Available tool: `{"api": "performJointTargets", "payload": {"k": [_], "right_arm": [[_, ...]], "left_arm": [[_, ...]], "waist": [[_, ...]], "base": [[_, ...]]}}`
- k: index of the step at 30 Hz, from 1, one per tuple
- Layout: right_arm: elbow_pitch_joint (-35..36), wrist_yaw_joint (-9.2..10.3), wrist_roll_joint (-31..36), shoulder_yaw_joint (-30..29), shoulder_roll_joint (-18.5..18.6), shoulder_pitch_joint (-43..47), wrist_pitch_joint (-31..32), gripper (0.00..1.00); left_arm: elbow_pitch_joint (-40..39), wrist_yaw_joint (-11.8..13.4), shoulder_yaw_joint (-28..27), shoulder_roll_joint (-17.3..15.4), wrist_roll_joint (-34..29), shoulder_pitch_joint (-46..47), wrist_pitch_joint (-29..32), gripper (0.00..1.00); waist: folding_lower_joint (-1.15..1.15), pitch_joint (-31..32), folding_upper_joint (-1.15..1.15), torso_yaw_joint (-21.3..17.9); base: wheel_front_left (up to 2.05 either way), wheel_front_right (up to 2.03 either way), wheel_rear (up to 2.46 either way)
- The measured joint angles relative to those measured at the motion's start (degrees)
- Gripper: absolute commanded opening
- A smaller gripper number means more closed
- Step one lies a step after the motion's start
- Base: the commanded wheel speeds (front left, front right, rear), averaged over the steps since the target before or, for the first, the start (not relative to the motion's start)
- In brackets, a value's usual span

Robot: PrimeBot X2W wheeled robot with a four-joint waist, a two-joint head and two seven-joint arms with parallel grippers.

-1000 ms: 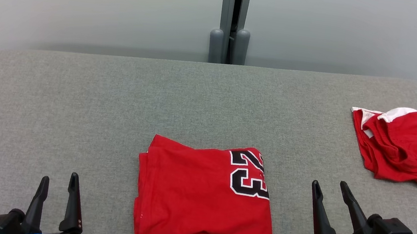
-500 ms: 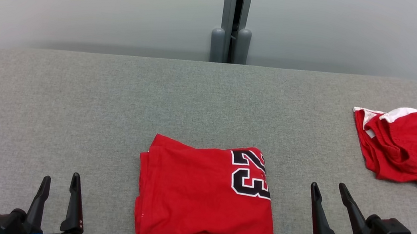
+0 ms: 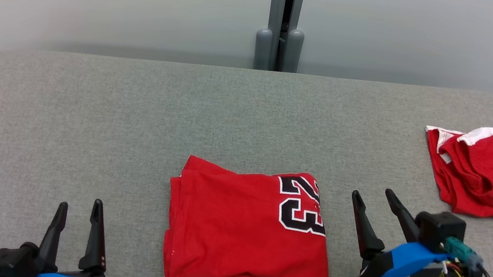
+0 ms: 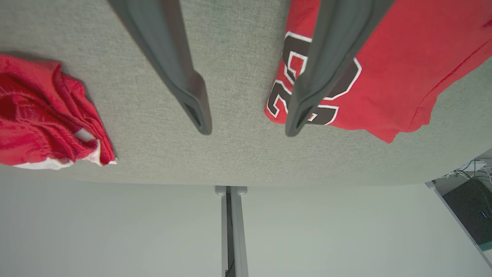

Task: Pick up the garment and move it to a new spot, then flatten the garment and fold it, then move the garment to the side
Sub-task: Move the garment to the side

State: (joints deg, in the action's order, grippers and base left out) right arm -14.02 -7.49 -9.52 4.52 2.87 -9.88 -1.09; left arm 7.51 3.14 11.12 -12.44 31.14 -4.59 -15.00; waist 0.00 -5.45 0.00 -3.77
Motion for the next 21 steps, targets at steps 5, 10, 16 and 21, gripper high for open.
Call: {"api": "performJointTargets", "payload": {"k": [5,10,16,21], "right_arm": [[-1.6,0.00,1.1,0.3,0.0,-4.0,13.1,1.00],[-3.1,0.00,0.3,0.8,0.0,-5.8,22.3,1.00],[-6.8,0.00,-0.4,0.5,0.0,-6.7,28.3,1.00],[-8.8,0.01,-3.5,1.8,0.1,-7.8,29.2,0.38]], "left_arm": [[0.5,-0.7,1.4,0.6,-0.4,0.6,0.0,1.00],[1.4,-1.2,2.5,1.6,-0.8,1.6,0.0,1.00],[2.4,-1.6,2.5,2.0,-0.9,2.7,0.0,1.00],[2.9,-2.0,2.2,2.4,-1.4,3.3,0.0,1.00]], "waist": [[0.00,-1.1,0.00,1.5],[0.00,-2.6,0.00,3.6],[0.00,-4.5,0.00,6.2],[0.00,-5.5,0.00,7.6]], "base": [[0.00,0.00,0.00],[0.00,0.00,0.00],[0.00,0.00,0.00],[0.00,0.00,0.00]]}}
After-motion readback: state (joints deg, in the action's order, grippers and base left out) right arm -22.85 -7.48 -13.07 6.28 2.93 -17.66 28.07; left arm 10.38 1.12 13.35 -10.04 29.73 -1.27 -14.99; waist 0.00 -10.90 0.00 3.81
